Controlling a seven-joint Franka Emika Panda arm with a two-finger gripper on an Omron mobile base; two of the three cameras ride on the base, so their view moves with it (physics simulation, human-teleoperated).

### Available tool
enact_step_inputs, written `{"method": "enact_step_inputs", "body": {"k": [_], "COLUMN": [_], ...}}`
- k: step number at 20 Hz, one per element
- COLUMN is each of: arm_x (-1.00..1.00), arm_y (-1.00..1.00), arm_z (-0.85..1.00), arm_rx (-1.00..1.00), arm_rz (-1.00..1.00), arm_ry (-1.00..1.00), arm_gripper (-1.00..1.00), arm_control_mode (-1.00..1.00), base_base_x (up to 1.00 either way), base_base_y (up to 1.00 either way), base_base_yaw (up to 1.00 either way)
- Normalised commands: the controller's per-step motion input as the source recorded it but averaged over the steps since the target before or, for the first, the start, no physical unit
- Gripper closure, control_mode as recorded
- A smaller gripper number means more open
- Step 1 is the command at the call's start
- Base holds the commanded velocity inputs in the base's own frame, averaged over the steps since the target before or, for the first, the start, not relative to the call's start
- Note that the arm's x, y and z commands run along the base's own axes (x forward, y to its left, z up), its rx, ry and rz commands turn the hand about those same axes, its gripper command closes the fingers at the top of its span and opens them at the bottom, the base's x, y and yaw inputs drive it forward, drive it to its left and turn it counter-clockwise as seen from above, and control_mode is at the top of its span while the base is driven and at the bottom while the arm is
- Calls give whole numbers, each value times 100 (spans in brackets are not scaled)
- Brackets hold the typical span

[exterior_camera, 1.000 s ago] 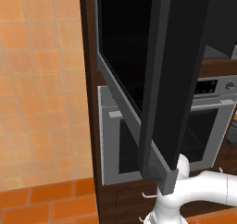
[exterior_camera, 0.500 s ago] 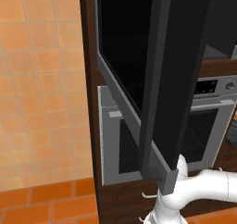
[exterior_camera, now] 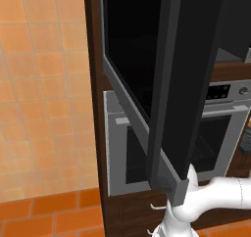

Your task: Open the microwave, place the bowl with waffle inside the microwave, then close the microwave door and turn it on.

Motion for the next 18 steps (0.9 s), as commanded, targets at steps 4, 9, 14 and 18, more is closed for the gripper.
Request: {"method": "enact_step_inputs", "body": {"k": [4,9,14,18], "arm_x": [-32,-89,-99,-92], "arm_y": [0,0,13,55], "arm_z": [0,0,20,43], "arm_rx": [0,0,-3,-9], "arm_rz": [0,-5,-8,-7], "arm_ry": [-1,-10,-24,-30], "arm_gripper": [100,100,100,100], "arm_control_mode": [-100,-100,-100,-100], "base_base_x": [0,0,0,0], "base_base_y": [0,0,0,0], "base_base_yaw": [0,0,0,0]}}
